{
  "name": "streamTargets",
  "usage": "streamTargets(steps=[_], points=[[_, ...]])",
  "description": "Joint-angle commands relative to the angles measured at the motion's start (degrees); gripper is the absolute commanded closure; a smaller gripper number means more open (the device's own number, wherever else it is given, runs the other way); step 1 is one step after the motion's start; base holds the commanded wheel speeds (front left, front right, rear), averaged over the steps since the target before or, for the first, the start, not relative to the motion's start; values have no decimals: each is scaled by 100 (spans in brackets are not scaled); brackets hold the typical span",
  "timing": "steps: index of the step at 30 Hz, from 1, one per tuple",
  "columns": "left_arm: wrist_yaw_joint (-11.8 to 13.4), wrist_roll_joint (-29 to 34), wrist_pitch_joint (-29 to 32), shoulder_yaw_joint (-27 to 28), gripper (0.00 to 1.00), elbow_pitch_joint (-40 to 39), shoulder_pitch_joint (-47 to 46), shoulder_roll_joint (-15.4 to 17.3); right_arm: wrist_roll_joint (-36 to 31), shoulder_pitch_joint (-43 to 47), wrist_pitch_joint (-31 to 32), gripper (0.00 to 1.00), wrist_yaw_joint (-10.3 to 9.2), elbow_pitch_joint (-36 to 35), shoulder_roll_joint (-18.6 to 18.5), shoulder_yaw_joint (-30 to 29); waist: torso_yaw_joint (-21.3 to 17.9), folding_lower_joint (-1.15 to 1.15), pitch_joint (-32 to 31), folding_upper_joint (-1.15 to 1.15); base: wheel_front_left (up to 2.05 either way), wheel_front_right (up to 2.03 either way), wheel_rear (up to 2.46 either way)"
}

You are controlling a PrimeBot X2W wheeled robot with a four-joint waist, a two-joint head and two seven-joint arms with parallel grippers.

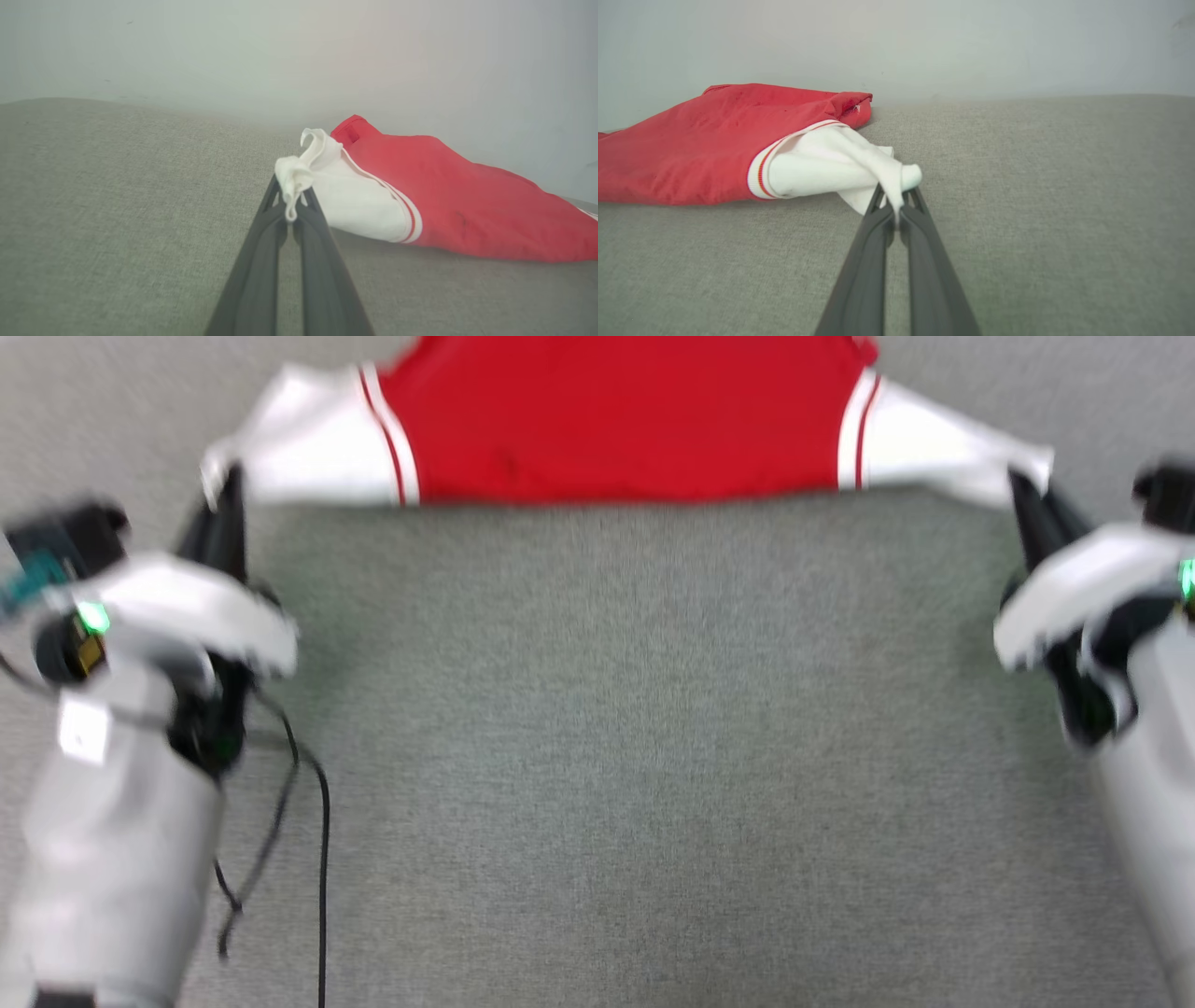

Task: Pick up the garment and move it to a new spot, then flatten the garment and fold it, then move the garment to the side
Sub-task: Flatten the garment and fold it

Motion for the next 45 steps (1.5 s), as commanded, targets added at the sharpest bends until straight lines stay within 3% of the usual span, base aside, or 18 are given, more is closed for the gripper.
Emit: streamTargets(steps=[1,6,13,21,28,33,39,41,45], points=[[29,36,-23,68,100,-108,226,-22,35,257,-1,100,-5,-91,-64,-25,41,1,-410,0,0,0,0],[151,239,-19,385,100,-866,1605,-127,60,1638,207,100,-5,-829,-165,-363,78,1,-1046,0,0,0,0],[333,97,62,469,100,-1569,2782,-94,-55,3127,596,100,-5,-1885,42,-1134,151,1,-1506,0,0,0,0],[954,18,538,553,100,-2974,4312,136,-497,5064,1576,100,-6,-3718,787,-2058,223,1,-1975,0,0,0,0],[1506,-111,1115,622,100,-4096,5472,325,-748,6326,2427,100,-6,-5013,1177,-2419,273,1,-2314,0,0,0,0],[1744,-171,1344,630,100,-4434,6062,375,-822,6895,2813,100,-6,-5321,1263,-2562,314,1,-2382,0,0,0,0],[1723,-145,1246,505,100,-4414,6268,256,-587,7120,3000,100,-6,-5040,1275,-2553,365,1,-2401,0,0,0,0],[1686,-97,1195,433,100,-4389,6209,222,-563,7002,2899,0,-5,-4978,1276,-2470,378,1,-2395,0,0,0,0],[1600,77,1129,227,100,-4349,5966,195,-663,6508,2309,0,-4,-4996,1275,-2379,460,1,-2339,0,0,0,0]])
